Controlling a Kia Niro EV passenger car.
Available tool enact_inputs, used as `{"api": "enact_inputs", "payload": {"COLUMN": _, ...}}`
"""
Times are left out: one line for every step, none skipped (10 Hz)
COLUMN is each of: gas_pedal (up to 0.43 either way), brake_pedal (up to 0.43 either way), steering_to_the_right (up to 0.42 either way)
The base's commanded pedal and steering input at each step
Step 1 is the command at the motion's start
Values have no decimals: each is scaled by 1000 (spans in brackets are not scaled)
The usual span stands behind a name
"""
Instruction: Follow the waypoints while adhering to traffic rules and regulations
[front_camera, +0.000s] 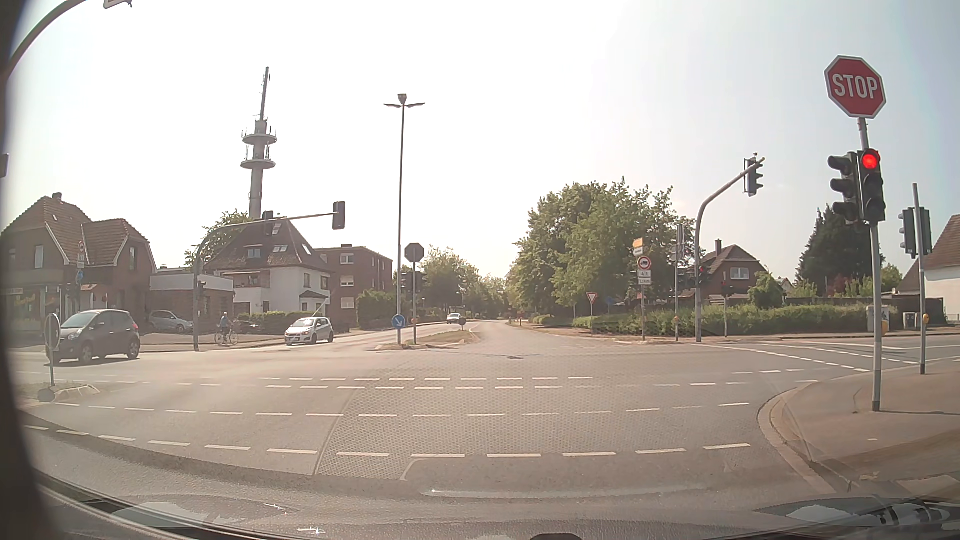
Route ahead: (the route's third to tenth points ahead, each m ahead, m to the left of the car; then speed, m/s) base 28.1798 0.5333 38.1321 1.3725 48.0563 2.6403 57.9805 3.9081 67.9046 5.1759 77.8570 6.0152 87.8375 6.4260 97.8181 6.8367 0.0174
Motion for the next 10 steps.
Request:
{"api": "enact_inputs", "payload": {"gas_pedal": 0, "brake_pedal": 213, "steering_to_the_right": -2}}
{"api": "enact_inputs", "payload": {"gas_pedal": 0, "brake_pedal": 213, "steering_to_the_right": -2}}
{"api": "enact_inputs", "payload": {"gas_pedal": 0, "brake_pedal": 213, "steering_to_the_right": -2}}
{"api": "enact_inputs", "payload": {"gas_pedal": 0, "brake_pedal": 220, "steering_to_the_right": -2}}
{"api": "enact_inputs", "payload": {"gas_pedal": 0, "brake_pedal": 220, "steering_to_the_right": -2}}
{"api": "enact_inputs", "payload": {"gas_pedal": 0, "brake_pedal": 213, "steering_to_the_right": -2}}
{"api": "enact_inputs", "payload": {"gas_pedal": 0, "brake_pedal": 220, "steering_to_the_right": -2}}
{"api": "enact_inputs", "payload": {"gas_pedal": 0, "brake_pedal": 213, "steering_to_the_right": -2}}
{"api": "enact_inputs", "payload": {"gas_pedal": 0, "brake_pedal": 213, "steering_to_the_right": -2}}
{"api": "enact_inputs", "payload": {"gas_pedal": 0, "brake_pedal": 213, "steering_to_the_right": -2}}
